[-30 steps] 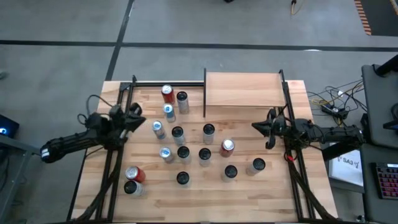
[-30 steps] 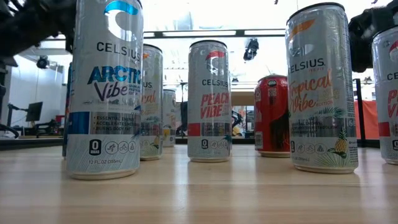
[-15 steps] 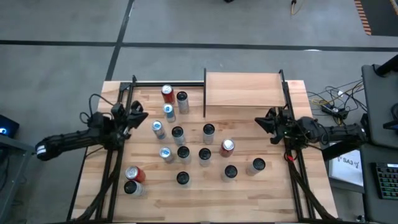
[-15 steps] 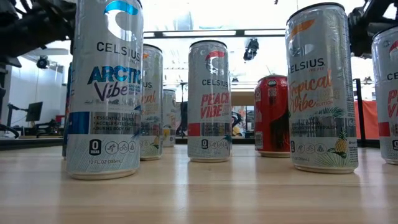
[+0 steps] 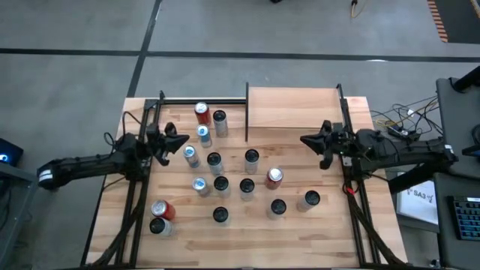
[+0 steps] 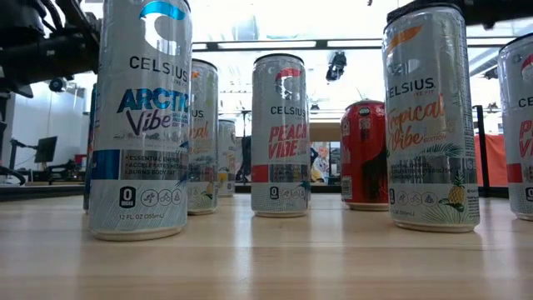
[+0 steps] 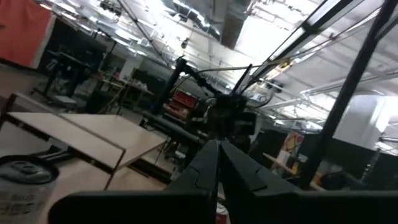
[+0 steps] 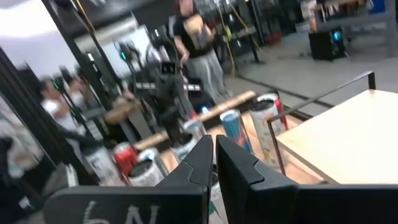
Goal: Place canned beverage on shelf
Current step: Put the top white pink soda can on the shelf
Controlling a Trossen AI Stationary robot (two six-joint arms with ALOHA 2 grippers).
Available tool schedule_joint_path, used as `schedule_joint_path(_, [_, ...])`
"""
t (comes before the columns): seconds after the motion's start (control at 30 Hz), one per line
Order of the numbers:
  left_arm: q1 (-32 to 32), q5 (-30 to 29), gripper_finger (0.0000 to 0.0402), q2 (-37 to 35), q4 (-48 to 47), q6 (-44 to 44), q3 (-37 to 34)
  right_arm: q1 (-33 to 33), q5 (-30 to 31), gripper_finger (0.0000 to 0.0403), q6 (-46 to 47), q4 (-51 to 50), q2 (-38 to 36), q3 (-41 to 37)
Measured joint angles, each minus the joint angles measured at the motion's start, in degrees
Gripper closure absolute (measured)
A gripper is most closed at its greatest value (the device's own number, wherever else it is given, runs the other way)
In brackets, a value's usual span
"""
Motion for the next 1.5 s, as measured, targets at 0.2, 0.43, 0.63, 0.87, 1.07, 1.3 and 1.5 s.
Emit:
schedule_joint_path(0.2, [0.0, 0.0, 0.0402, 2.1, 0.0, 0.7, 0.0, 0.0, 0.0, 0.039, -4.0, -6.8, 9.8, 10.8])
schedule_joint_path(0.43, [0.0, -0.6, 0.0402, 4.3, 0.5, 0.7, 0.0, 0.0, 0.0, 0.039, -11.7, -11.7, 20.6, 20.9])
schedule_joint_path(0.63, [0.0, -4.4, 0.0402, 5.4, 5.2, 2.6, 0.0, 0.0, 0.0, 0.039, -18.2, -13.1, 29.7, 26.4])
schedule_joint_path(0.87, [0.0, -4.6, 0.0402, 5.6, 11.0, 5.0, 0.0, 0.0, -0.1, 0.039, -25.0, -15.3, 39.2, 34.5])
schedule_joint_path(1.07, [0.0, -4.8, 0.0402, 5.7, 11.7, 8.2, 0.0, 0.0, -0.2, 0.039, -27.5, -22.0, 46.3, 42.0])
schedule_joint_path(1.3, [0.0, -8.2, 0.0402, 5.7, 11.7, 8.7, 0.0, 0.0, -0.4, 0.039, -26.9, -28.5, 53.4, 48.5])
schedule_joint_path(1.5, [0.0, -8.2, 0.0402, 5.7, 11.7, 9.9, 0.0, 0.0, -0.5, 0.039, -27.5, -32.5, 58.4, 53.2])
